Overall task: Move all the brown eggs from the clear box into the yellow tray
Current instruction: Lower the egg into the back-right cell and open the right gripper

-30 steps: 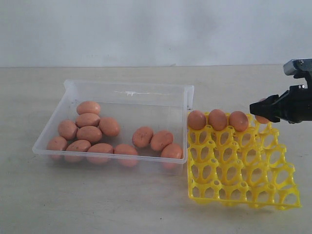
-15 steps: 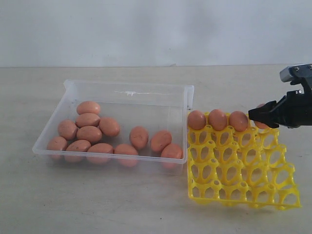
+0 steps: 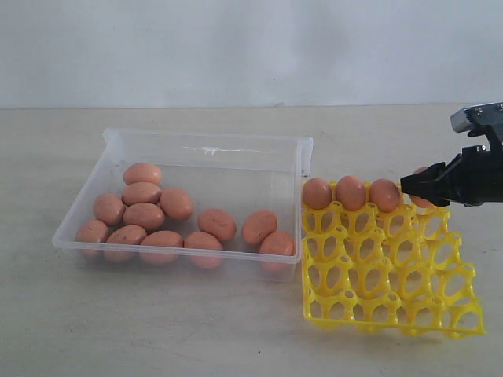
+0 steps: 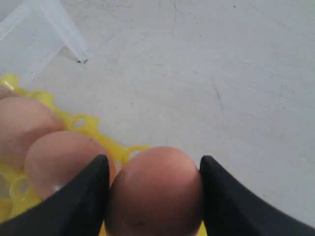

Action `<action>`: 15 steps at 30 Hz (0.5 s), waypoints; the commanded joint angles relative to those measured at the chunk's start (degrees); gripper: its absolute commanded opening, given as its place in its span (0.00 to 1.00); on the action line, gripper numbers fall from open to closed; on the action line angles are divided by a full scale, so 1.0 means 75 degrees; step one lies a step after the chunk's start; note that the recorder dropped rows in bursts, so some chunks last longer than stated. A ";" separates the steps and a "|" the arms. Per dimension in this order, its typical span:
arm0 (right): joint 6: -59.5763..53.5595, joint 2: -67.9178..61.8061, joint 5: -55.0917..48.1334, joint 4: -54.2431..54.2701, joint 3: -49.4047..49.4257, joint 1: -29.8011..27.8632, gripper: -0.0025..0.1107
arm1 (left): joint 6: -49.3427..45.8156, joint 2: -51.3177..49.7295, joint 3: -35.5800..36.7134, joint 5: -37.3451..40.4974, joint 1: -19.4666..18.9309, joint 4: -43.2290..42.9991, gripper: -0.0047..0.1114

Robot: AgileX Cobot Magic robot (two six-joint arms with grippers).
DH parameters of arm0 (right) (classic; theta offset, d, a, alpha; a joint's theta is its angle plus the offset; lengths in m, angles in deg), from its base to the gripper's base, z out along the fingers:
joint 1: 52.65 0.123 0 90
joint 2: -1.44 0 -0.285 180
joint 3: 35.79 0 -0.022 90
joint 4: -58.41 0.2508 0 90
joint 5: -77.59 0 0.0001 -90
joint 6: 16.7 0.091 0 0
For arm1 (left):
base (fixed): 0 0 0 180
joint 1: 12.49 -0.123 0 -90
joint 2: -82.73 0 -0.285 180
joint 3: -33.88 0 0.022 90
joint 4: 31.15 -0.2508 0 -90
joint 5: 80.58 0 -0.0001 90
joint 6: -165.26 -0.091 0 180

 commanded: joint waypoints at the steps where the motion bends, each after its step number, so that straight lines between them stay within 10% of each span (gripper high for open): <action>1: -0.0072 0.0016 0.0080 0.0234 -0.0024 -0.0011 0.47 | -0.0003 0.0015 -0.0007 -0.0056 0.0025 0.0059 0.00; 15: -0.0072 0.0016 0.0080 0.0225 -0.0024 -0.0011 0.62 | -0.0003 0.0015 -0.0007 -0.0056 0.0025 0.0059 0.00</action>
